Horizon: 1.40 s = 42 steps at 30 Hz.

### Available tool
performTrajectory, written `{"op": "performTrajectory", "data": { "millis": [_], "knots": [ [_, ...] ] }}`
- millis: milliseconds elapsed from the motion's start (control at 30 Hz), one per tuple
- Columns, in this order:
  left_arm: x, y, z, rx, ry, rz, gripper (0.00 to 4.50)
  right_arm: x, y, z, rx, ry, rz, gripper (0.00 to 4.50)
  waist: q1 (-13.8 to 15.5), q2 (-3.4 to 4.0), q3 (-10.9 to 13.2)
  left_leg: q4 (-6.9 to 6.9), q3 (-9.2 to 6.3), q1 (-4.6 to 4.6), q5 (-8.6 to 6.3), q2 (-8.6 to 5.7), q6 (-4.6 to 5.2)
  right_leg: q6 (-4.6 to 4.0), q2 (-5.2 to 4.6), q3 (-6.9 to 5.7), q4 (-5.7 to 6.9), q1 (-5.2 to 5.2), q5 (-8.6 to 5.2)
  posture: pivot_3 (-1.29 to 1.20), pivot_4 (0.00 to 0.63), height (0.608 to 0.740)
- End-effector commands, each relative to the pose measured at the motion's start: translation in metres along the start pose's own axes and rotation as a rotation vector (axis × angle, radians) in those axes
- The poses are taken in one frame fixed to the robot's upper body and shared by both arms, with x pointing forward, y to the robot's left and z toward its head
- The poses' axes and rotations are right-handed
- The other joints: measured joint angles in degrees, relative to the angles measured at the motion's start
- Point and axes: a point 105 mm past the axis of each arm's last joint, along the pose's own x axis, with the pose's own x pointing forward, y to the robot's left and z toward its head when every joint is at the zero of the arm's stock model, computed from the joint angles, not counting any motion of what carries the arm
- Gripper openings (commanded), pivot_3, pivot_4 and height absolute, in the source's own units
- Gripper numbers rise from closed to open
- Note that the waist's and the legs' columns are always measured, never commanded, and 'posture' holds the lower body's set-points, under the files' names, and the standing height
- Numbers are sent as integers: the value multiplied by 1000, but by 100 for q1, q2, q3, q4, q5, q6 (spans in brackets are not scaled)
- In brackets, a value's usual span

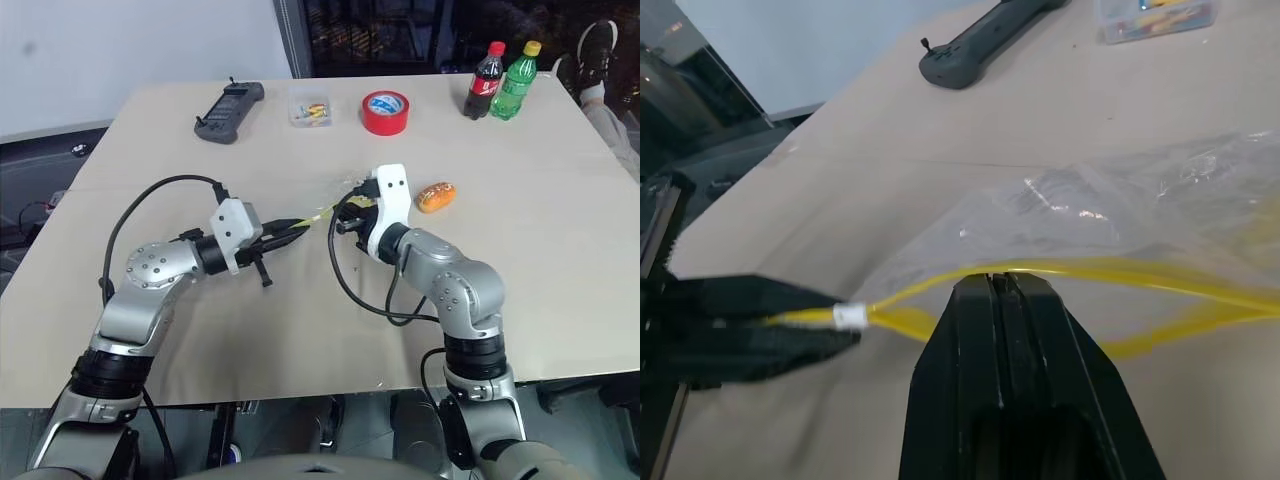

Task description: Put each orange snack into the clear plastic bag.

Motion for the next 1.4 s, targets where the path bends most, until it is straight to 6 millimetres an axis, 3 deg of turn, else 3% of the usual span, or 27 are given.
{"op": "performTrajectory", "data": {
  "millis": [33,167,233,367,500,633,767,900,1033,1300,1400],
  "knots": [
    [0,-4,13,52,-39,-25,0,11,7,4,27,-32,10,75,-2,0,0,0,0,0,0,0,0,0,0,0,0,0,0,0,150,740],
    [0,-8,14,51,-41,-42,0,25,-5,-8,109,-22,-63,75,-8,1,0,-1,1,1,5,0,-9,0,1,2,1,0,0,0,150,740],
    [0,-8,14,50,-40,-42,0,27,-23,-10,30,-25,-176,75,-6,2,1,-1,2,1,5,0,-9,0,2,2,1,-1,0,0,150,740],
    [-2,-6,14,30,-39,-29,0,22,-46,-1,-259,-86,-308,75,16,3,1,0,1,1,6,-4,-10,0,0,0,-1,-2,0,0,150,740],
    [-3,-7,13,26,-33,-36,0,14,-39,11,-497,-148,-245,75,-22,3,1,-2,3,1,6,-4,-11,0,1,2,0,-2,0,0,150,740],
    [-5,-10,10,44,-26,-69,0,7,-19,13,-869,-147,-96,75,-21,3,1,-4,8,2,6,1,-10,1,4,5,0,-3,0,0,150,740],
    [-7,-10,3,83,-10,-94,0,4,-19,-13,-1350,-25,73,75,-6,2,1,0,10,2,6,0,-10,2,3,2,-5,-1,0,0,150,740],
    [-6,-7,-2,96,-6,-90,0,5,-35,-27,-1537,46,109,75,-4,1,2,2,9,4,7,1,-11,2,4,1,-4,4,0,0,150,740],
    [-6,-3,-5,87,-6,-63,0,9,-46,-25,-1630,53,61,1134,-1,0,2,2,11,4,7,1,-12,2,3,5,-5,3,1,0,150,740],
    [-3,12,-11,18,17,48,0,1,-50,-3,-1630,21,-27,4451,29,0,2,3,10,3,7,1,-12,2,4,5,-4,4,1,0,150,740],
    [0,26,-13,-5,29,124,0,-12,-50,8,-1438,17,-51,4451,40,-1,2,3,6,3,7,1,-12,2,4,2,-5,6,1,0,150,740]
  ]
}}
